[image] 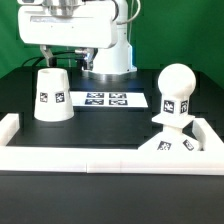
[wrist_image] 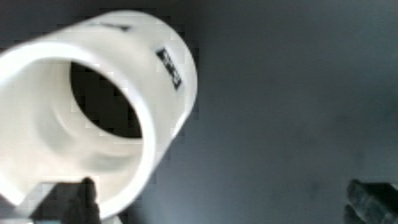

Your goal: Assemble lamp

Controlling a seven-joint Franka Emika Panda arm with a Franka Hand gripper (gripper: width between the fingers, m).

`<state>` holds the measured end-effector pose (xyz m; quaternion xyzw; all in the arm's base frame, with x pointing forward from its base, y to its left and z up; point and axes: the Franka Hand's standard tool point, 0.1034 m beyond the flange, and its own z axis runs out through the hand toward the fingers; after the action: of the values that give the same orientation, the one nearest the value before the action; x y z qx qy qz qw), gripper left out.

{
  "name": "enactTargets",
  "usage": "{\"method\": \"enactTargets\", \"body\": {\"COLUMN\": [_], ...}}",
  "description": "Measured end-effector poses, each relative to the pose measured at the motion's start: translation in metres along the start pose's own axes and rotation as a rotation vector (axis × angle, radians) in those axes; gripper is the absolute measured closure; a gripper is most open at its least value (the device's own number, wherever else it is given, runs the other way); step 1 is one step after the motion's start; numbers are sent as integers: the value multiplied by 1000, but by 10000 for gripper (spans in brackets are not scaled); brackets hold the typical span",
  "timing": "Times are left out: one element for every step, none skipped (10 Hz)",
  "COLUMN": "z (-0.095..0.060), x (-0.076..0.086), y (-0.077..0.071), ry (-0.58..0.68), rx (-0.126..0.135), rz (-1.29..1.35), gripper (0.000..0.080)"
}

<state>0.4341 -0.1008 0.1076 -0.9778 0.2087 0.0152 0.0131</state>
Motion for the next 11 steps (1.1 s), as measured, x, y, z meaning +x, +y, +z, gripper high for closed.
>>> {"method": "enactTargets", "body": {"z": [3,5,9,14,19,22,25,29,30,30,30], "x": [-3,-4,-5,-5,-4,-4,-3,-3,-4,-3,-3], "y": [2,5,7,9,11,11,12,13,13,12,12], "ry": [5,16,25,33,41,44,50,47,44,46,44], "rx": [-1,-2,-3,-8,-16,-20,-26,-31,-32,-32,-33], "rz": [0,-11,-16,-27,-39,-44,-51,-58,-58,-60,-61], "gripper": [101,101,101,101,101,101,101,101,101,101,216]}}
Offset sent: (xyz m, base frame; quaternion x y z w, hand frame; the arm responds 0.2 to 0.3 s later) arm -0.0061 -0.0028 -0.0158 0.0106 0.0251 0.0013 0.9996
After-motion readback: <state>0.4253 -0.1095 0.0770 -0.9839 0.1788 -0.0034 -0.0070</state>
